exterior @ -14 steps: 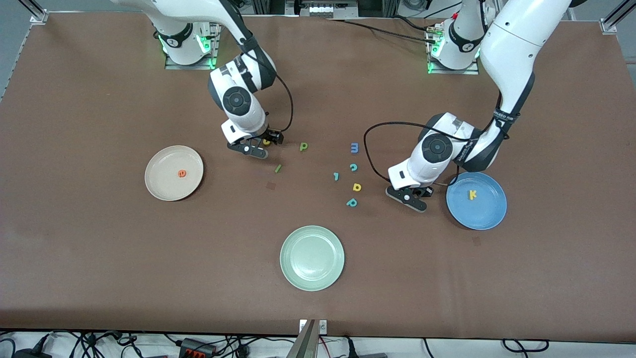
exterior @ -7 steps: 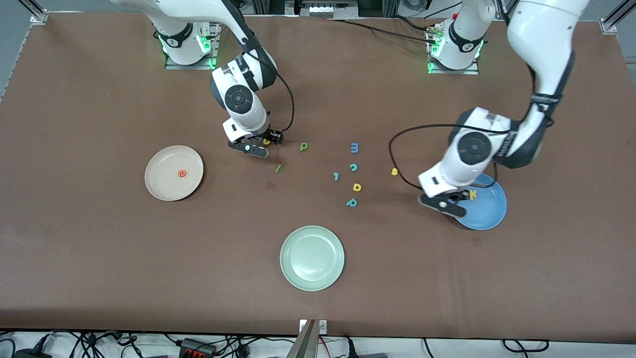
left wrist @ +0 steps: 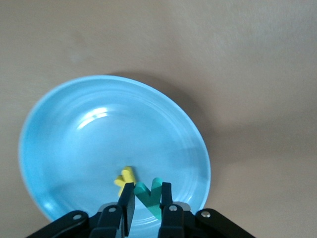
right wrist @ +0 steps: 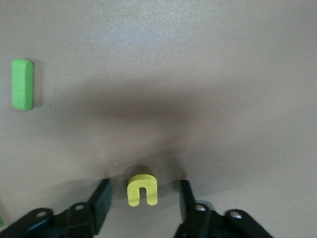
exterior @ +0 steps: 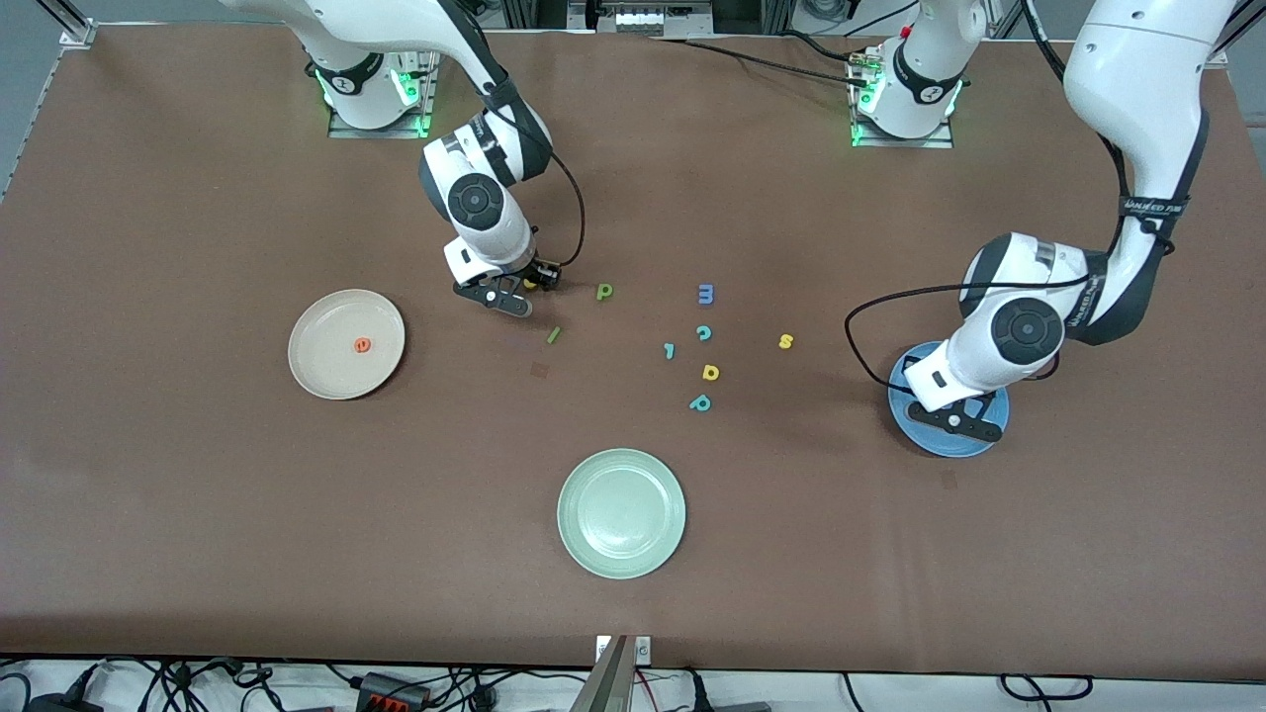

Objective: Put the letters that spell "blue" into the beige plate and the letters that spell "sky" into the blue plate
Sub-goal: 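Place y on blue plate while the right gripper grasps yellow u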

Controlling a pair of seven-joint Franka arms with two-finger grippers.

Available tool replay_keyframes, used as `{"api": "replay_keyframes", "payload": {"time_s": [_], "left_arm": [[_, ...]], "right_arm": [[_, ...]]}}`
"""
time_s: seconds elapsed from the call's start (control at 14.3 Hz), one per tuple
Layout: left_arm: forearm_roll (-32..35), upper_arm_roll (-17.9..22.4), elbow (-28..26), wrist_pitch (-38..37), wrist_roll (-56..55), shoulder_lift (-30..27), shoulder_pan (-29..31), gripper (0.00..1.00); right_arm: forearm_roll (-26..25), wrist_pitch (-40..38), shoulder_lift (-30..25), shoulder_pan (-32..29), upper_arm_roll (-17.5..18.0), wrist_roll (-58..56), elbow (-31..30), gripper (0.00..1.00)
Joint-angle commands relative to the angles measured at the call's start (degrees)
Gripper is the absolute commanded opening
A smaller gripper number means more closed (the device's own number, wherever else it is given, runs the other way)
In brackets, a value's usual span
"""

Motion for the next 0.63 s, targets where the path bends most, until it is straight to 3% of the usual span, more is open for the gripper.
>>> {"api": "replay_keyframes", "payload": {"time_s": [0.0,0.07,0.14,0.21,0.28,0.56], "left_arm": [[1.61,-0.43,0.01,0.01,-0.23,0.85,0.07,0.08],[1.52,-0.43,0.01,0.01,-0.32,1.55,-0.02,0.18],[1.61,-0.43,0.01,0.01,-0.23,1.73,0.07,0.42],[1.52,-0.43,0.01,0.01,-0.40,1.65,0.16,0.88],[1.52,-0.52,0.01,-0.16,-0.67,1.30,0.16,1.00],[1.44,-3.23,0.01,-2.87,-3.29,-0.98,-0.54,1.00]], "right_arm": [[0.84,0.73,-0.36,0.32,0.22,0.83,-0.70,0.42],[0.75,0.73,-0.36,0.32,0.22,0.83,-0.70,0.33],[0.75,0.73,-0.36,0.32,0.22,0.83,-0.61,0.29],[0.75,0.64,-0.44,0.32,0.22,0.74,-0.52,0.25],[0.75,0.73,-0.44,0.32,0.22,0.74,-0.43,0.23],[0.75,0.12,-1.15,0.06,0.13,0.74,0.62,0.21]]}}
